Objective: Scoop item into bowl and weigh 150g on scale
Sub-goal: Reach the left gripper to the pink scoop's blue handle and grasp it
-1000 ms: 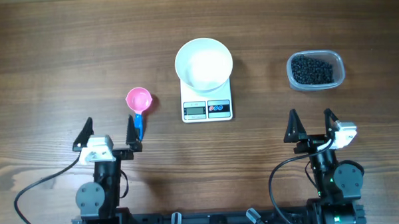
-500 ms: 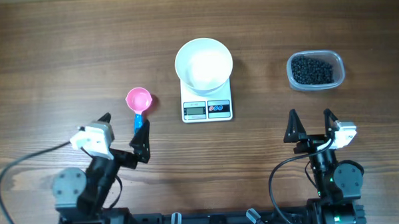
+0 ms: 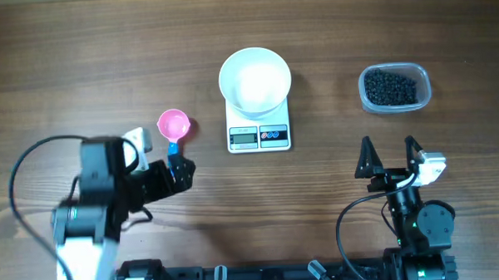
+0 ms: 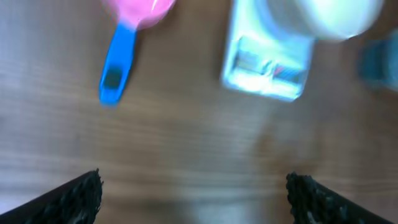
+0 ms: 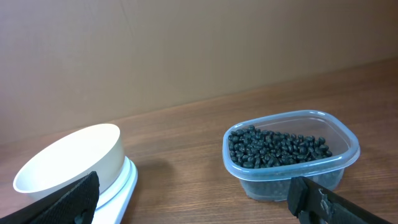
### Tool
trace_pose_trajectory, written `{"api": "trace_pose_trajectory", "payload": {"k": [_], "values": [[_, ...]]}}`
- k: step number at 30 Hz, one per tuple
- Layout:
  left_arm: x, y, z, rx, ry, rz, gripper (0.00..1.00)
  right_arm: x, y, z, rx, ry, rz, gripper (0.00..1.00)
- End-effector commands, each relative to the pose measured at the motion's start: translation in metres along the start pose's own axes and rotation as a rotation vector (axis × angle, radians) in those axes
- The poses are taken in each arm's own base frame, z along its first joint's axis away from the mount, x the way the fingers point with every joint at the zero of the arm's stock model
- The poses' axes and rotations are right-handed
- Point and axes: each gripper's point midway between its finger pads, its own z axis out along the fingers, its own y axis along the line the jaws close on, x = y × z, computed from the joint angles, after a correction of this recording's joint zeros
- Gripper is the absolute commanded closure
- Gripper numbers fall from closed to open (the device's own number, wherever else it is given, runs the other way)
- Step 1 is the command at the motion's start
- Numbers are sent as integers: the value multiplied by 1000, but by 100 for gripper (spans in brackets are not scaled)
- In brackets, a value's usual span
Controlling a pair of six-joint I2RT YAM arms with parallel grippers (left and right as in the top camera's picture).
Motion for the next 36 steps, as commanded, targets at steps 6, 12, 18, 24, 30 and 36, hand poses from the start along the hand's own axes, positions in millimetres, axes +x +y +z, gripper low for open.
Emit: {"api": "trace_pose_trajectory", "payload": {"k": [6, 12, 18, 24, 30, 36], "values": [[-33, 23, 25, -176, 131, -105, 0, 1, 3, 0, -17, 3, 7, 0], [-53, 63, 16, -196, 62, -278, 0, 1, 3, 0, -17, 4, 8, 0], [-47, 70, 33, -207, 138, -258, 0, 1, 3, 0, -17, 4, 8, 0], [-47, 70, 66, -131, 210, -231, 2, 1, 3, 0, -17, 4, 8, 0], [-39, 77, 101, -76, 308, -214, 6, 1, 3, 0, -17, 3, 8, 0], [-25, 66, 120, 62, 386, -126, 9, 1, 3, 0, -17, 3, 7, 1]]}}
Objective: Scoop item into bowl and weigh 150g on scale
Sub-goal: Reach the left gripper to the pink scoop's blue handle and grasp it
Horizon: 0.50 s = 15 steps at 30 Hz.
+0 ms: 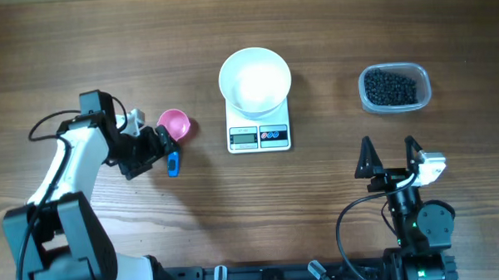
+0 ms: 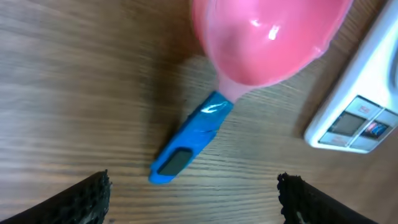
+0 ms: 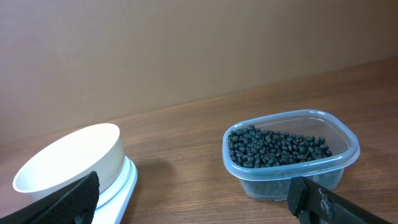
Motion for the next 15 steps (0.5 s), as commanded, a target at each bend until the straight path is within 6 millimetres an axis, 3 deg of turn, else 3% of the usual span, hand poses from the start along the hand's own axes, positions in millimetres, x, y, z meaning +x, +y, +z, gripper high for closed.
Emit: {"api": "trace_pose_trajectory", "payload": {"k": [1, 5, 8, 15], "values": [[8, -10, 13, 97, 45, 88, 9, 1, 3, 0, -17, 2, 8, 0], [6, -5, 25, 104, 8, 111, 12, 1, 3, 0, -17, 2, 8, 0], [11, -4, 31, 119, 10, 111, 23, 1, 3, 0, -17, 2, 8, 0], [3, -2, 37, 123, -29, 139, 22, 0, 3, 0, -17, 2, 7, 0]]}}
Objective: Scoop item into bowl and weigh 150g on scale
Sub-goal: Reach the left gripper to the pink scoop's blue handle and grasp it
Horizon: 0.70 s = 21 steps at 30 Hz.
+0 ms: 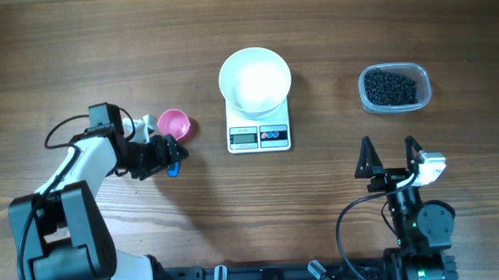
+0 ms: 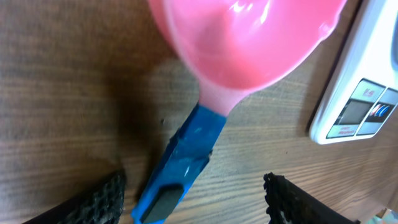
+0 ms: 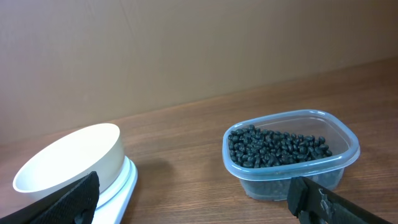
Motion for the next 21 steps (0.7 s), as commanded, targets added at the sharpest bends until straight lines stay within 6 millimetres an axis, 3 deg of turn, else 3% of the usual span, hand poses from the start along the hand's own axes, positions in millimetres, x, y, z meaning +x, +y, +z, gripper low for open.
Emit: {"api": "trace_pose_trajectory", "payload": {"k": [1, 7, 16, 18, 21], "values": [[-5, 0, 5, 17, -14, 32, 22, 0, 3, 0, -17, 2, 7, 0], [-3, 7, 17, 16, 14, 15, 26, 0, 3, 0, -17, 2, 7, 0], [0, 9, 21, 15, 29, -13, 63, 0, 3, 0, -17, 2, 7, 0], [-2, 9, 20, 15, 22, -9, 78, 0, 3, 0, -17, 2, 7, 0], [-3, 8, 20, 23, 20, -8, 90, 0, 3, 0, -17, 2, 7, 0]]}}
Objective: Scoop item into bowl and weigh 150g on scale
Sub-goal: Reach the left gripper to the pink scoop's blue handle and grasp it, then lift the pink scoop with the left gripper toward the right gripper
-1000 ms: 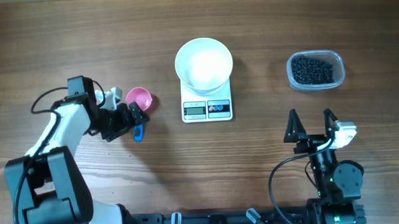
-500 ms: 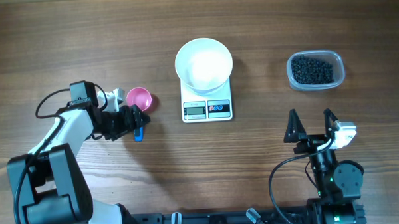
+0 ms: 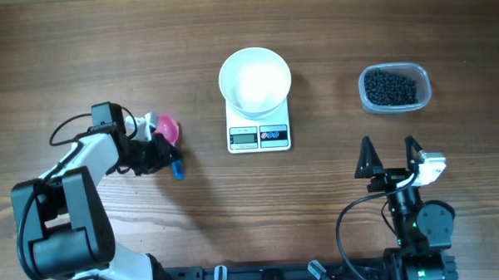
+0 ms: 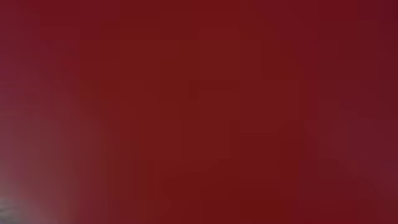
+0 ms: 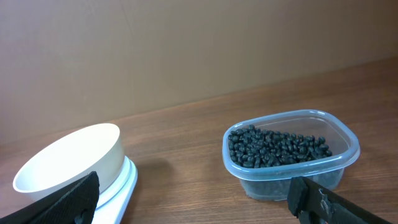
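Observation:
The pink scoop (image 3: 167, 129) with a blue handle (image 3: 178, 169) lies left of the scale (image 3: 259, 136), bowl end tilted. My left gripper (image 3: 156, 151) is right on it; a dark red blur fills the left wrist view, so its fingers are hidden there. A white bowl (image 3: 255, 79) stands on the scale. Black beans fill a clear tub (image 3: 394, 87) at the right, also seen as the tub (image 5: 289, 152) in the right wrist view. My right gripper (image 3: 389, 162) rests open near the front edge, nothing between its fingers.
The white bowl (image 5: 68, 162) on the scale shows left of the tub in the right wrist view. Bare wooden table (image 3: 318, 204) lies between the scale and the right gripper. Cables loop beside both arm bases at the front.
My left gripper has closed in on the scoop. The pink bowl end now shows smaller and tilted, shifted slightly left, and the left wrist view has gone from scoop and scale to solid red.
My left gripper was open in front of the scoop, back from it. Then it stood over the blue handle, then lower with the handle between its open fingers. Now it is pressed against the scoop. The right arm, bowl, scale and tub have not moved.

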### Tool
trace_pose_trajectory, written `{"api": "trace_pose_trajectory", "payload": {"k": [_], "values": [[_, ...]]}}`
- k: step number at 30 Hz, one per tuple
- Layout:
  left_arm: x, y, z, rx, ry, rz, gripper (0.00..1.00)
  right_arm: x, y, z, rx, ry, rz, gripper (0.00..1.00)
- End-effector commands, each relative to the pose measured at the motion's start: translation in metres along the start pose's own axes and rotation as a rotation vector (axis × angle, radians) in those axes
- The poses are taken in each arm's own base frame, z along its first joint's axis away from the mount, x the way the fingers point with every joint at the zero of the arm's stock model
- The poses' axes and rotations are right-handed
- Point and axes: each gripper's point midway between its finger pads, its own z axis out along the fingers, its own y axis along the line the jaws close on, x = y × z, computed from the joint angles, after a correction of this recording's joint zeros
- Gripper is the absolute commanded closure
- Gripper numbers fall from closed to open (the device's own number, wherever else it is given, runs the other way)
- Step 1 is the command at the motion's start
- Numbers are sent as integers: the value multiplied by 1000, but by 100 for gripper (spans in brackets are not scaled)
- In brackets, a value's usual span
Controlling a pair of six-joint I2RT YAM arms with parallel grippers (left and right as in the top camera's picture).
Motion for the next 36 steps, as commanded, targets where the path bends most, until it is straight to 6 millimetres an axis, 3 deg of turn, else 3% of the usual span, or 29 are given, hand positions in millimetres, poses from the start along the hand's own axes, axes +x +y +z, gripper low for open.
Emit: {"api": "trace_pose_trajectory", "payload": {"k": [1, 7, 13, 16, 21, 30, 32, 34, 36], "values": [[6, 2, 5, 8, 21, -9, 91, 1, 3, 0, -17, 2, 7, 0], [-3, -43, -5, 251, 15, 9, 96, 1, 3, 0, -17, 2, 7, 0], [-11, -88, -31, 482, -6, 52, 96, 0, 3, 0, -17, 2, 7, 0], [-8, -98, -46, 485, -27, 74, 96, 0, 3, 0, -17, 2, 7, 0], [-8, -116, -89, 400, -158, 134, 96, 1, 3, 0, -17, 2, 7, 0], [9, -170, -178, 187, -585, 362, 96, -2, 5, 0, -24, -8, 32, 0], [15, -183, -193, 179, -662, 411, 96, -12, 24, -2, -138, -21, 308, 0], [23, -199, -203, 219, -695, 458, 96, 4, 40, -5, -208, 114, 719, 1], [25, -210, -207, 268, -706, 434, 96, 7, 42, -5, -197, 168, 1011, 0]]}}
